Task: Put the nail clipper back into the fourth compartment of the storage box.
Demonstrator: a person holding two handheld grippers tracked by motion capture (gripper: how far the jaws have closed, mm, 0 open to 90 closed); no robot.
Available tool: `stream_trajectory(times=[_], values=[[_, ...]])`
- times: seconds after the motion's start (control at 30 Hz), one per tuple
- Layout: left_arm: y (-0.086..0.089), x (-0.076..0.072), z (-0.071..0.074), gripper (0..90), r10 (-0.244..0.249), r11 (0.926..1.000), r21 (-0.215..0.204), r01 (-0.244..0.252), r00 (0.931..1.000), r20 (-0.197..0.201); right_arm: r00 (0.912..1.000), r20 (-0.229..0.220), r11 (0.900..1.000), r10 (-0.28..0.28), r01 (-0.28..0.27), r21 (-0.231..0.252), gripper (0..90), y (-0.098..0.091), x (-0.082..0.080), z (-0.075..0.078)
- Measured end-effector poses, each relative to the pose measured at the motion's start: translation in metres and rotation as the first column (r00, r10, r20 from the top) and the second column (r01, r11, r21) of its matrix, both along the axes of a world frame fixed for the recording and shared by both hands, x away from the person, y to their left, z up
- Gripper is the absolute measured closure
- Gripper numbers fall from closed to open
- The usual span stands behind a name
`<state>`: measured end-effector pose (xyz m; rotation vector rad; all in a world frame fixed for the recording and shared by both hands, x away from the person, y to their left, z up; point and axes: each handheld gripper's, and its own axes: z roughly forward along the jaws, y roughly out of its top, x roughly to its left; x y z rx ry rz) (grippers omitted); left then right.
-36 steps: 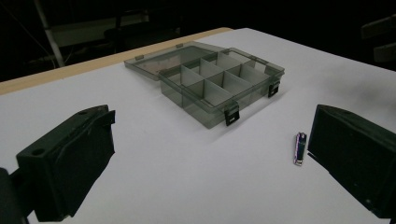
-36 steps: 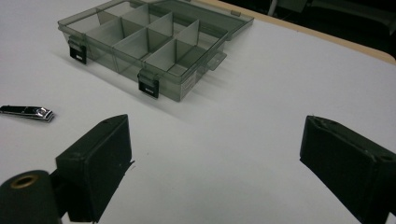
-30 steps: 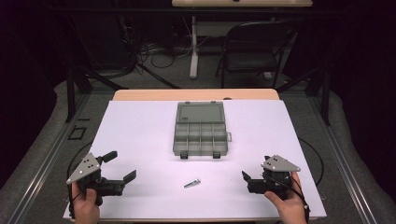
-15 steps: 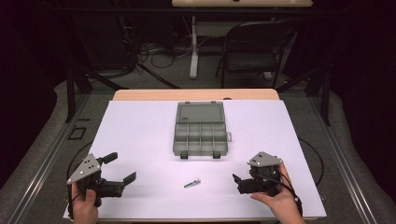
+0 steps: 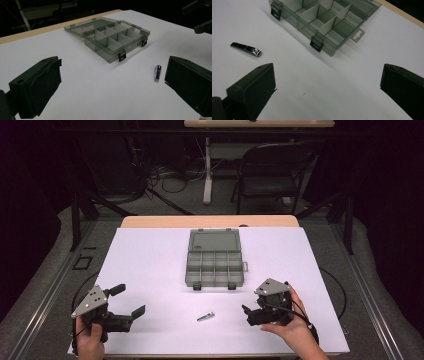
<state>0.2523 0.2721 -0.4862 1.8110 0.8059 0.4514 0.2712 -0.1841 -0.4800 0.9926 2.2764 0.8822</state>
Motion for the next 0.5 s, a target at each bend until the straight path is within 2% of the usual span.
stream_trajectory(times=[0.2,0.43,0.5], values=[[-0.003,0.000,-0.001,0.4,-0.015,0.9995,0.027,0.015,0.9999,-0.006,0.9990,-0.020,0.9991,0.040,-0.040,-0.015,0.3,0.008,0.003,0.003],[-0.003,0.000,-0.002,0.4,-0.018,0.9993,0.031,0.018,0.9998,-0.010,0.9938,-0.036,0.9931,0.105,-0.107,-0.048,3.8,0.020,0.006,0.005],[-0.004,0.000,-0.002,0.4,-0.021,0.9992,0.033,0.021,0.9998,-0.008,0.9920,-0.046,0.9918,0.118,-0.120,-0.044,4.6,0.023,0.007,0.005]])
